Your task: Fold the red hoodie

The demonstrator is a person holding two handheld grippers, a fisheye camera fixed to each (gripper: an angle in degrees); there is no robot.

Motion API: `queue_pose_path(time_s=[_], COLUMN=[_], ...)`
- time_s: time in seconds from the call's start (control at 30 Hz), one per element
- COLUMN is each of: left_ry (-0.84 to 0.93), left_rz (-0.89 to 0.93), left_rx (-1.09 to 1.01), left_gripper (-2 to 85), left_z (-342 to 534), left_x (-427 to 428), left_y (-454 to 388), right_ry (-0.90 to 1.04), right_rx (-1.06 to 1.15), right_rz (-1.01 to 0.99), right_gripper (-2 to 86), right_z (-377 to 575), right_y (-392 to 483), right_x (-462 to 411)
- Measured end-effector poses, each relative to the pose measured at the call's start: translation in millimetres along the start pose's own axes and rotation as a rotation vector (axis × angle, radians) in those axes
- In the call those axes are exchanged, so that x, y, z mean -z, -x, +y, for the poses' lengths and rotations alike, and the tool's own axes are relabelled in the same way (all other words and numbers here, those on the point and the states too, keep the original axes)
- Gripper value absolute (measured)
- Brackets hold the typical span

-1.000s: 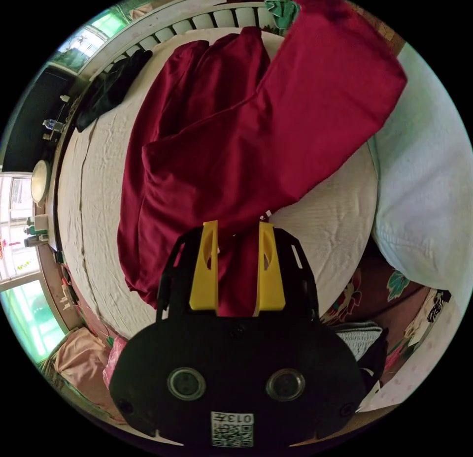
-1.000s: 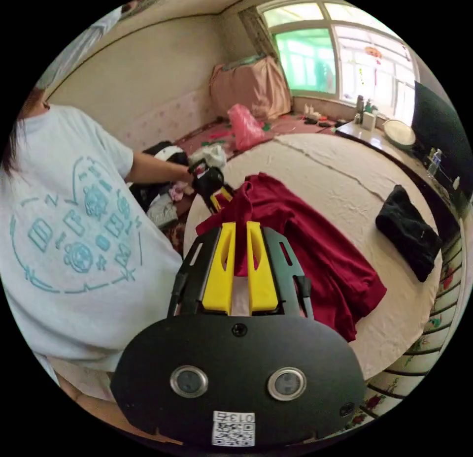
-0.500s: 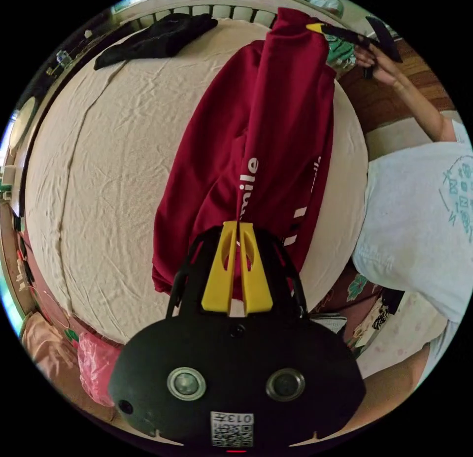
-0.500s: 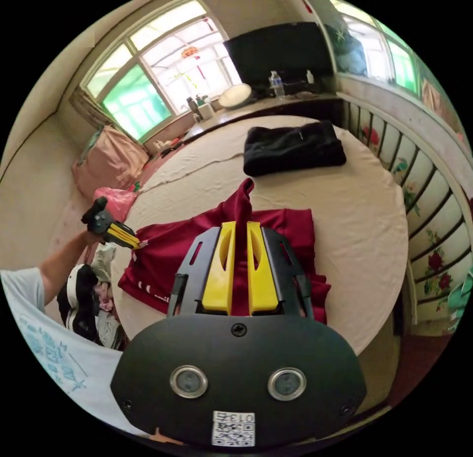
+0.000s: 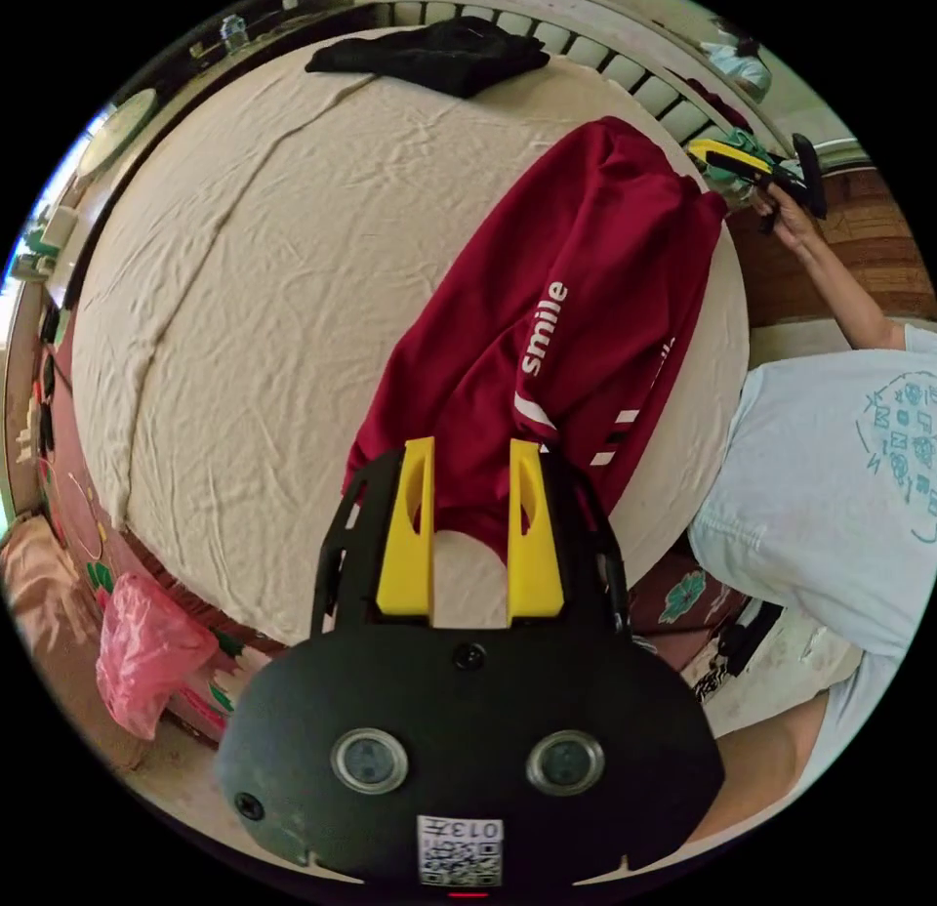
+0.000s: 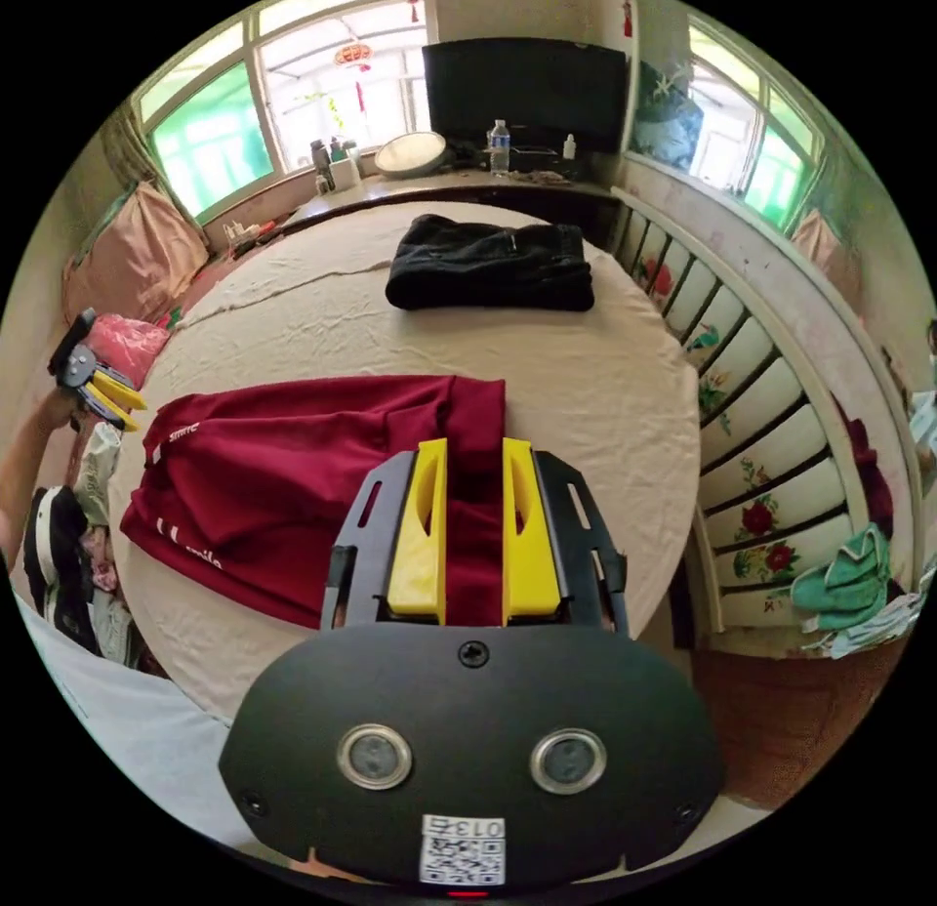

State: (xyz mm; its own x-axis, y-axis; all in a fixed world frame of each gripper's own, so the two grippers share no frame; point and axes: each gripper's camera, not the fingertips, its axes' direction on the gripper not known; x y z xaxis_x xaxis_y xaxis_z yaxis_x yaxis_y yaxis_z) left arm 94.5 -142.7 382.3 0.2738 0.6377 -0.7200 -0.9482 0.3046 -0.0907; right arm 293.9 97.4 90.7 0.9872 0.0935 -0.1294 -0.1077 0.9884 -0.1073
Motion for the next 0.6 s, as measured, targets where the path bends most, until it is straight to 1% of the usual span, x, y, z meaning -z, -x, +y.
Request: queue_pose_path(time_s=[0.03,0.07,0.1,0.13,0.2,0.27,0.33,0.37,0.43,0.5,0.6], left_ry=[-0.032,-0.033,-0.024,-0.029,-0.023,0.047,0.13,0.126,0.114,0.098,0.101], left_rz=[0.018,0.011,-0.012,0.011,0.104,0.034,-0.084,-0.094,-0.096,-0.045,-0.043], left_rx=[-0.011,-0.015,-0.02,-0.032,-0.091,-0.121,-0.097,-0.088,-0.054,-0.044,0.009], left_gripper=[9.7,9.4,9.2,9.0,8.7,8.3,7.5,7.2,5.8,5.4,6.0], left_z=[8.2,10.5,12.9,13.4,10.4,6.3,6.7,8.4,18.0,26.9,48.7], left_x=[3.0,2.7,-0.5,-6.4,-22.7,-46.2,-71.5,-74.4,-80.8,-82.4,-72.1], left_y=[-5.6,-8.6,-13.7,-19.0,-31.4,-42.4,-38.9,-35.6,-17.6,-2.9,14.6], right_ry=[-0.028,-0.018,-0.01,-0.002,0.037,0.109,0.162,0.188,0.201,0.213,0.245], right_rx=[0.068,0.139,0.164,0.221,0.26,0.292,0.304,0.294,0.265,0.244,0.204], right_rz=[-0.027,-0.034,-0.031,-0.042,-0.055,-0.043,-0.013,-0.027,-0.08,-0.129,-0.253], right_gripper=[6.4,5.1,4.3,2.9,1.5,0.7,0.3,0.1,-0.1,-0.1,-0.1], right_z=[-3.7,-8.7,-11.0,-14.4,-19.4,-23.7,-25.3,-27.6,-33.3,-39.7,-50.4], right_y=[12.8,29.0,36.7,50.9,64.6,72.8,71.9,68.2,62.2,58.5,48.6], right_x=[1.3,-5.1,-10.1,-21.3,-41.9,-72.4,-90.7,-98.3,-104.2,-108.6,-107.2])
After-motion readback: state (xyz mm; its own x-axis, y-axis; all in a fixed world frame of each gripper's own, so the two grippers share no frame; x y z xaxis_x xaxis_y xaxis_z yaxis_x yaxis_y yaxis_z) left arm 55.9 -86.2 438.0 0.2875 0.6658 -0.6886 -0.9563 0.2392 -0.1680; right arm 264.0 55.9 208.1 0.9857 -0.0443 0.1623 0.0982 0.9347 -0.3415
